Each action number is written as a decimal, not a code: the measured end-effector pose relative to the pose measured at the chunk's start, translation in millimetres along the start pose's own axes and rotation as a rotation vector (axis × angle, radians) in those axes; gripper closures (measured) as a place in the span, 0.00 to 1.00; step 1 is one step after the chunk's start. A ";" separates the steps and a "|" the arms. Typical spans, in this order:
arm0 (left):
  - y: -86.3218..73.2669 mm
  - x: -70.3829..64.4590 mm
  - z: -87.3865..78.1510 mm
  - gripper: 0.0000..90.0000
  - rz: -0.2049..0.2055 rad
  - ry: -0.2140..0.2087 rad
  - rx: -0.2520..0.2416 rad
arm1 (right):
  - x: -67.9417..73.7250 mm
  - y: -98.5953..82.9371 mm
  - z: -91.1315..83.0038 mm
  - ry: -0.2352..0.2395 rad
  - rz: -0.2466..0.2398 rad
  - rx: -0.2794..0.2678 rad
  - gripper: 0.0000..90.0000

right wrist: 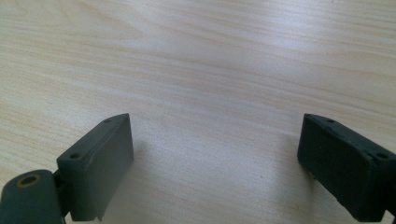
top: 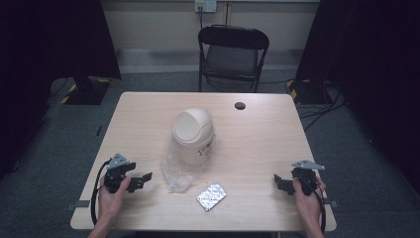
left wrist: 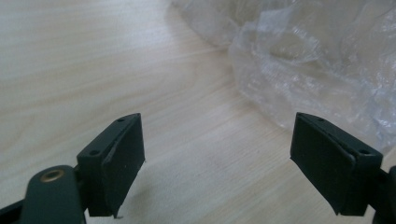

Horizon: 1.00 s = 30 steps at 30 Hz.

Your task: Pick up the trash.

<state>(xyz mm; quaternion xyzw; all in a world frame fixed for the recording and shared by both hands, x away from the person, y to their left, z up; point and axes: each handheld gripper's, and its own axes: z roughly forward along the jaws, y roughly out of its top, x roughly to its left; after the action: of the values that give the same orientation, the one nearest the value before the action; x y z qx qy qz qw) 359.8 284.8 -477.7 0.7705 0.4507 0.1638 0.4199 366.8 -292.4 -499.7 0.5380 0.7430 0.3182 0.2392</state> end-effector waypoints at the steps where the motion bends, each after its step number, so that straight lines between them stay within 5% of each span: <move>1: 4.8 -3.7 -1.6 0.19 0.003 -0.022 -0.016 | 0.0 0.0 0.0 0.000 0.000 0.000 0.11; 15: 42.0 -27.7 -5.8 0.24 0.031 -0.170 -0.084 | 0.0 0.0 0.0 0.000 0.000 0.000 0.11; 17: 49.4 -34.3 -1.6 0.24 0.016 -0.228 -0.097 | 0.1 0.0 0.0 0.000 0.001 0.000 0.11; 22: 58.9 -44.6 2.5 0.24 0.077 -0.184 -0.089 | 0.1 0.0 0.0 -0.001 0.001 0.000 0.11; 30: 80.1 -52.1 9.4 0.19 0.118 -0.223 -0.114 | 0.1 0.0 0.0 0.000 0.001 0.000 0.11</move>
<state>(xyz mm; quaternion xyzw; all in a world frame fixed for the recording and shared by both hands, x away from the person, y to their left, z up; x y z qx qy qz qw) 382.2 217.4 -413.1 0.7840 0.3451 0.1267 0.5001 366.9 -292.3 -499.7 0.5386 0.7426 0.3183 0.2392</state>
